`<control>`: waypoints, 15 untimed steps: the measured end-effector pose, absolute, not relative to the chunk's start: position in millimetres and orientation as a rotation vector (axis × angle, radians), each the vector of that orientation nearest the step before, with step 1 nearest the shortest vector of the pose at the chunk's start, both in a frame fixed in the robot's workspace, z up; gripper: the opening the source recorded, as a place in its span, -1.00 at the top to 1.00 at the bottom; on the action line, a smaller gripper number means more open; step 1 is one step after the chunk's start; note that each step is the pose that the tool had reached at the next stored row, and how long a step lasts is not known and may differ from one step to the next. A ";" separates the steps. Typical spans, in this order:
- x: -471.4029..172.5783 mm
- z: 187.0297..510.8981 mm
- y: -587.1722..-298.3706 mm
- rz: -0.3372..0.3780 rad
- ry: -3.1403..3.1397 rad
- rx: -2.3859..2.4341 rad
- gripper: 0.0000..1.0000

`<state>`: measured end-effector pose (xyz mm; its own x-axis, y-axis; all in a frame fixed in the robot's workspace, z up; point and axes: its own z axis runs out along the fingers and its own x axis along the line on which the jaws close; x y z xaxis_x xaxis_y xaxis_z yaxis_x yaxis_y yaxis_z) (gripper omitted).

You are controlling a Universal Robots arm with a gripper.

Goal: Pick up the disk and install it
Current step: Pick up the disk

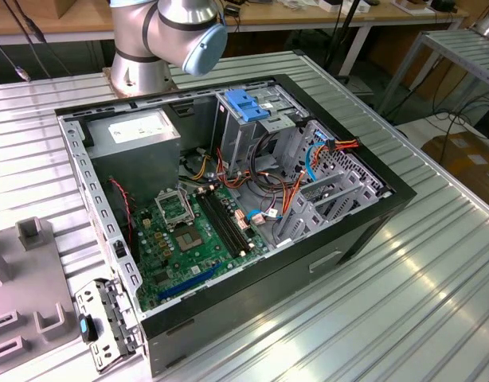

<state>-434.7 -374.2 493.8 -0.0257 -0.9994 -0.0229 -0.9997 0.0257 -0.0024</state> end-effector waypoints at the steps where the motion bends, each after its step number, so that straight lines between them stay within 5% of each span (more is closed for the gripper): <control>1: -434.2 493.8 -374.2 0.022 2.237 -2.180 0.25; 15: -427.6 493.8 -374.2 0.022 2.237 -2.180 0.25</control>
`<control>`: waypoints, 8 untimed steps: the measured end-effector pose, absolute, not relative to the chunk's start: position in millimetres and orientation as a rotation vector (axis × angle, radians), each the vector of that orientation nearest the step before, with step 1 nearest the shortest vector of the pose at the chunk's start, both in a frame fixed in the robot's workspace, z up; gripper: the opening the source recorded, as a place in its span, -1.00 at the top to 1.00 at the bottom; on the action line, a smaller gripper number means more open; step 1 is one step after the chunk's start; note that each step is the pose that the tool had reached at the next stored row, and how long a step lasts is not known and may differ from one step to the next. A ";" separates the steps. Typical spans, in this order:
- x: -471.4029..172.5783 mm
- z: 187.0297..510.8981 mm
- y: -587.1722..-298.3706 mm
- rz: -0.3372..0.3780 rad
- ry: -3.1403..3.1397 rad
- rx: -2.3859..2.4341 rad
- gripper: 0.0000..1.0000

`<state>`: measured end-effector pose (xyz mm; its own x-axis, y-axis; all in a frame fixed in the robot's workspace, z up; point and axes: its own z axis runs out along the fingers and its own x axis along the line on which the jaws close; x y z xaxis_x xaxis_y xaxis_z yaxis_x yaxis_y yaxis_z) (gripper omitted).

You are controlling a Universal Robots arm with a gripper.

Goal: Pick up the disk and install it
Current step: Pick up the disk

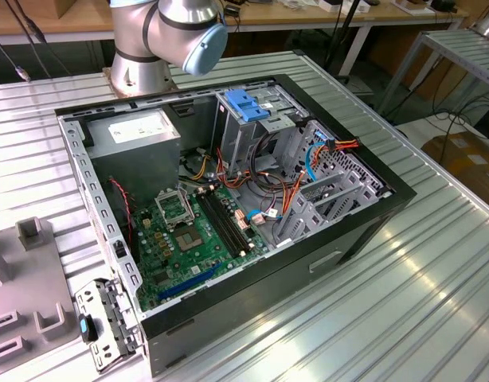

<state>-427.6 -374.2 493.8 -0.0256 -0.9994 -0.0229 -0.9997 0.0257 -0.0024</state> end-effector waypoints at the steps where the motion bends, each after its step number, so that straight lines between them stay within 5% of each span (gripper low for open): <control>1: -427.1 493.8 -374.2 0.022 2.237 -2.180 0.25; 8: -422.3 493.8 -374.2 0.022 2.237 -2.180 0.25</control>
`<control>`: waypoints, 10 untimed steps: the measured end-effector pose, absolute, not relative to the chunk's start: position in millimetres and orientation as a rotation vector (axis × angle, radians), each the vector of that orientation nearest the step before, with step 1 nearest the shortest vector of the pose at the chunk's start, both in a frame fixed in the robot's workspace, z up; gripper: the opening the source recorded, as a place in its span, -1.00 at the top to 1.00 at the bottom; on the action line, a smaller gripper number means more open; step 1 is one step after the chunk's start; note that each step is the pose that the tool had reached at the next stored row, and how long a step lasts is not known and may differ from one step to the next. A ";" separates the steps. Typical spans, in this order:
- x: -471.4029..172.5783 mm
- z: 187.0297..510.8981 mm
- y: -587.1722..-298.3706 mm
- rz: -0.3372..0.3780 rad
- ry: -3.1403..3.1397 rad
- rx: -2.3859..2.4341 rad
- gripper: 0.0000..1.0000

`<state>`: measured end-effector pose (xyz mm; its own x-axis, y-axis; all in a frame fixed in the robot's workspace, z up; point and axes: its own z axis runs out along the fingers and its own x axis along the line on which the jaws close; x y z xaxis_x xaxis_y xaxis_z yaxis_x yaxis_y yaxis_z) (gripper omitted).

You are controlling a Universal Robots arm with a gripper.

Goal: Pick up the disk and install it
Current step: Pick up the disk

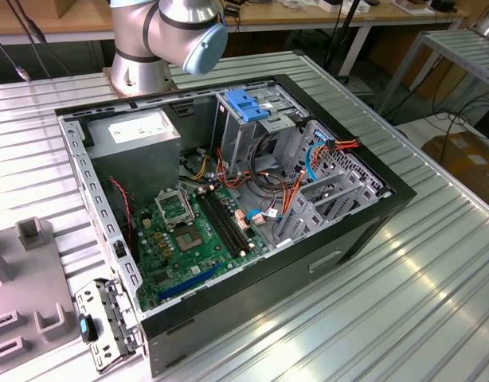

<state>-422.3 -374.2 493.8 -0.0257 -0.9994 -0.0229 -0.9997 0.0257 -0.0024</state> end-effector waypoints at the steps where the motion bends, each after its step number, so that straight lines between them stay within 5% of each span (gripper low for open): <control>1: -421.4 493.8 -374.2 0.022 2.237 -2.180 0.25; 10: -404.9 493.8 -374.2 0.022 2.237 -2.180 0.25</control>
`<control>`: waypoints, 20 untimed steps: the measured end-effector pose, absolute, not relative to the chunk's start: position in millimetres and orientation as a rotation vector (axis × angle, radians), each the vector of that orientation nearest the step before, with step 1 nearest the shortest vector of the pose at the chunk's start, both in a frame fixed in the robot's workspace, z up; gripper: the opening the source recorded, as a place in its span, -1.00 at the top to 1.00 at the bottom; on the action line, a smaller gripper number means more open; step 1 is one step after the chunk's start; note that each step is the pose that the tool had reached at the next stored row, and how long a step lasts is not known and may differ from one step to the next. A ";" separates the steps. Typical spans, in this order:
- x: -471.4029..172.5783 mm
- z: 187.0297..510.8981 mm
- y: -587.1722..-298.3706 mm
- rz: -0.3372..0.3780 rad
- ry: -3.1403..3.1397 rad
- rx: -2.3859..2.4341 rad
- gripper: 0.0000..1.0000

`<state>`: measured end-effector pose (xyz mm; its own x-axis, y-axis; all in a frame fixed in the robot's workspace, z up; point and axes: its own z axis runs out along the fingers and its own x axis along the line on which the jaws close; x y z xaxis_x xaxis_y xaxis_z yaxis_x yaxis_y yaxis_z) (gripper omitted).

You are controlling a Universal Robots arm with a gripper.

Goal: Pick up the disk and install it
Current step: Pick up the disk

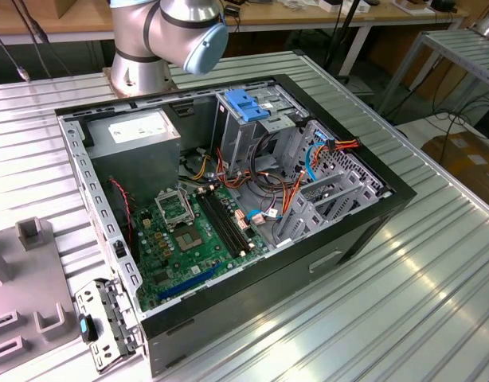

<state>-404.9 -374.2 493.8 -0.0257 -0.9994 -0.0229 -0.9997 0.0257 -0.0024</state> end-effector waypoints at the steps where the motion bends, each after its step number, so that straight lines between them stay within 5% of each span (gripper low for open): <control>1: -403.7 493.8 -374.2 0.022 2.237 -2.180 0.25; 20: -385.4 493.8 -374.2 0.022 2.237 -2.180 0.25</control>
